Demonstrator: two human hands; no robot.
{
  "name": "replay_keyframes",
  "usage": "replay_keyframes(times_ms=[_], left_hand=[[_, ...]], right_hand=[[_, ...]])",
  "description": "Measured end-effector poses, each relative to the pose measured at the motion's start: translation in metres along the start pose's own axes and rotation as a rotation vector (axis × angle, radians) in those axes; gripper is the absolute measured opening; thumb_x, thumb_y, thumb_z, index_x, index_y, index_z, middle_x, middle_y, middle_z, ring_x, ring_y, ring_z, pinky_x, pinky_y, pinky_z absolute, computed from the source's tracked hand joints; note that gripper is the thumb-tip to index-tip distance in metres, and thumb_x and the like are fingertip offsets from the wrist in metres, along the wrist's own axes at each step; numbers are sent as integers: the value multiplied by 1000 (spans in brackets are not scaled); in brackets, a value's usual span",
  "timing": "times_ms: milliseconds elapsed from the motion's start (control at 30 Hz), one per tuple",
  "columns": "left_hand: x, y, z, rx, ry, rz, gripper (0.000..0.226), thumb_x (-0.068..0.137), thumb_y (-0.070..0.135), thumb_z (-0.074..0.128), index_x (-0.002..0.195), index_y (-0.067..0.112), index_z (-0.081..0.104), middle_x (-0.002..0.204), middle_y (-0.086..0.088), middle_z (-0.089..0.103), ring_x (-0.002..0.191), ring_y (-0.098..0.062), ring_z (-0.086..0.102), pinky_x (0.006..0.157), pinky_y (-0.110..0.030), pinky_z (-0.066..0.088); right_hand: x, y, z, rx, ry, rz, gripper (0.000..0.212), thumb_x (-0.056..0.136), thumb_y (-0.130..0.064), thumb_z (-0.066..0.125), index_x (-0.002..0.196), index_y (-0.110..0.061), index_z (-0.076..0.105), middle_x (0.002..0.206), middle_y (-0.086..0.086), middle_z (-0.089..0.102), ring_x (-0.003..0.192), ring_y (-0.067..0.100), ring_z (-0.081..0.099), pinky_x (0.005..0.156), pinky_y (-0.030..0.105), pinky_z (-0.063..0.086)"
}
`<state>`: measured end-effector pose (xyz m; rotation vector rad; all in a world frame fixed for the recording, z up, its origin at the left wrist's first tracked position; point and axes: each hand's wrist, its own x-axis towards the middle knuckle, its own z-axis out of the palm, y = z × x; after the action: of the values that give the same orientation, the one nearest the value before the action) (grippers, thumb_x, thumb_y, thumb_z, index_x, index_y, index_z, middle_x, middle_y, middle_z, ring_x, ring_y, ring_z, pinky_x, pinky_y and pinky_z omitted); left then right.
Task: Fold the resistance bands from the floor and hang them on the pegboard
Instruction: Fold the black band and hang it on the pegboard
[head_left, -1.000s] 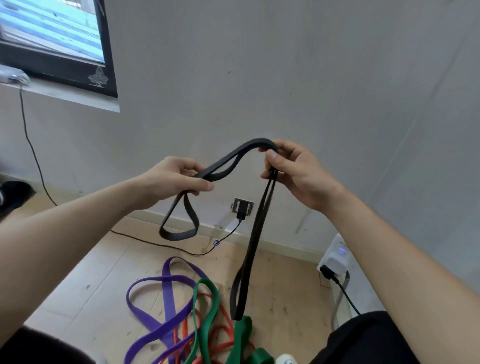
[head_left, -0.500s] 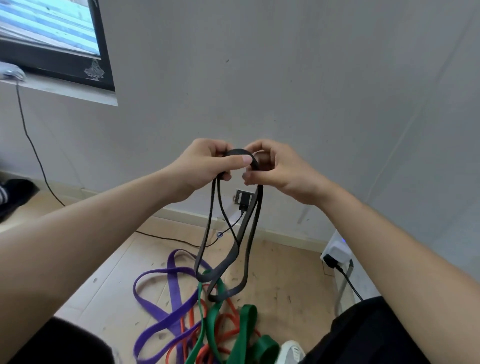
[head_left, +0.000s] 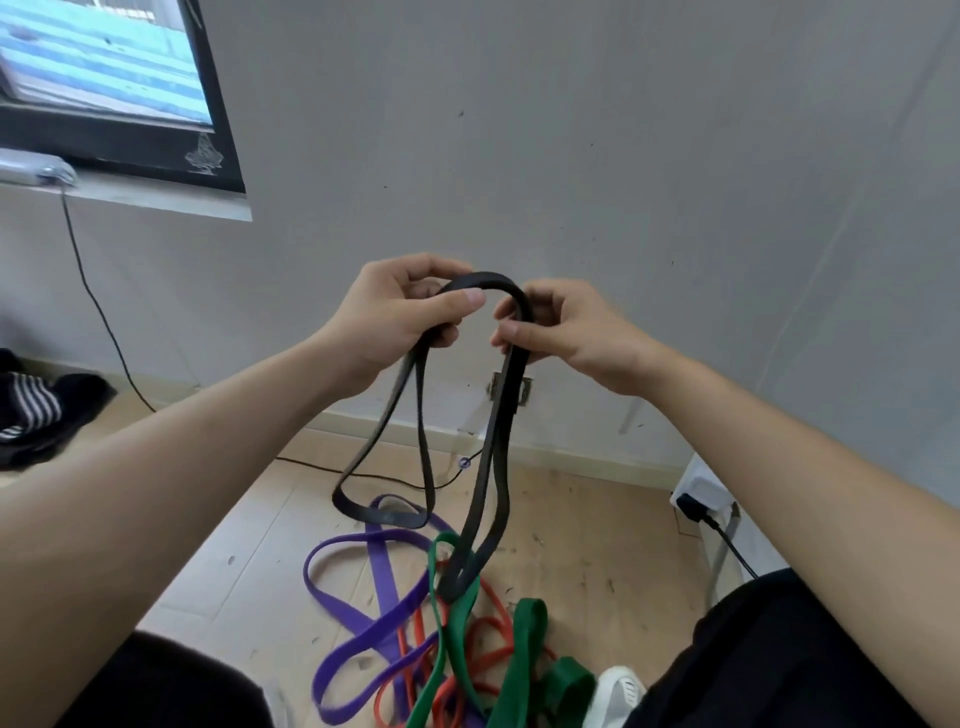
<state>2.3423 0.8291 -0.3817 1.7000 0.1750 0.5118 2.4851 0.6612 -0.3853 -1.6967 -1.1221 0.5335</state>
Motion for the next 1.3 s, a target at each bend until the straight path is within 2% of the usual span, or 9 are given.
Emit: replay_keyframes(times_ms=[133, 233, 300, 400, 600, 800, 1000, 1133, 1300], left_hand=[[-1, -6, -2, 60, 1, 12, 21, 87, 13, 78, 107, 10, 72, 89, -9, 76, 82, -18, 74, 81, -29, 60], [-1, -8, -2, 135, 0, 10, 20, 84, 17, 82, 102, 13, 75, 96, -6, 78, 92, -17, 74, 85, -29, 58], [-2, -8, -1, 140, -20, 6, 20, 84, 17, 82, 102, 11, 75, 97, -8, 78, 93, -20, 74, 88, -33, 60], [-1, -8, 3, 107, -33, 33, 18, 83, 15, 82, 100, 12, 77, 93, -5, 78, 91, -20, 74, 87, -34, 61], [0, -9, 7, 73, -40, 69, 18, 83, 12, 81, 101, 10, 77, 89, -1, 80, 85, -10, 75, 75, -20, 57], [0, -10, 12, 48, -68, 62, 21, 81, 10, 82, 102, 11, 77, 90, 0, 80, 87, -10, 75, 77, -20, 57], [-3, -30, 15, 148, -251, -34, 47, 78, 24, 88, 121, 18, 70, 112, -2, 77, 107, -16, 73, 97, -34, 57], [-8, -44, 31, 152, -338, -118, 37, 82, 18, 84, 116, 14, 71, 110, -3, 78, 106, -16, 73, 100, -38, 55], [-10, -57, 48, 184, -356, -130, 19, 86, 19, 80, 103, 13, 76, 104, -4, 77, 102, -12, 72, 94, -27, 52]], right_hand=[[1, -14, -5, -38, 88, -105, 18, 90, -10, 70, 107, -10, 65, 93, 14, 74, 87, 25, 73, 82, 45, 61], [0, -23, -5, -62, 170, -184, 17, 88, -11, 73, 105, -10, 68, 92, 20, 72, 82, 27, 69, 80, 50, 58], [0, -26, -5, -101, 205, -215, 17, 86, -14, 76, 103, -14, 69, 87, 14, 71, 79, 23, 66, 79, 47, 57], [-1, -29, -7, -170, 176, -236, 22, 87, -14, 76, 108, -13, 69, 91, 8, 73, 79, 21, 65, 80, 42, 57], [-5, -25, -6, -247, 49, -232, 35, 90, -15, 72, 125, -17, 67, 99, 11, 74, 89, 33, 69, 80, 37, 60], [-8, -29, -7, -281, 90, -291, 22, 88, -11, 74, 108, -19, 75, 95, -8, 75, 90, 17, 70, 82, 33, 57], [-13, -43, -11, -254, 111, -295, 26, 81, -5, 80, 104, -13, 74, 94, 1, 75, 87, 12, 71, 79, 32, 60], [-14, -48, -11, -184, 113, -298, 26, 76, 0, 82, 98, -14, 74, 88, -2, 74, 82, 6, 70, 78, 33, 60], [-13, -44, -18, -109, 235, -331, 23, 74, -2, 84, 92, -14, 75, 84, -2, 75, 79, 9, 69, 75, 31, 58]])
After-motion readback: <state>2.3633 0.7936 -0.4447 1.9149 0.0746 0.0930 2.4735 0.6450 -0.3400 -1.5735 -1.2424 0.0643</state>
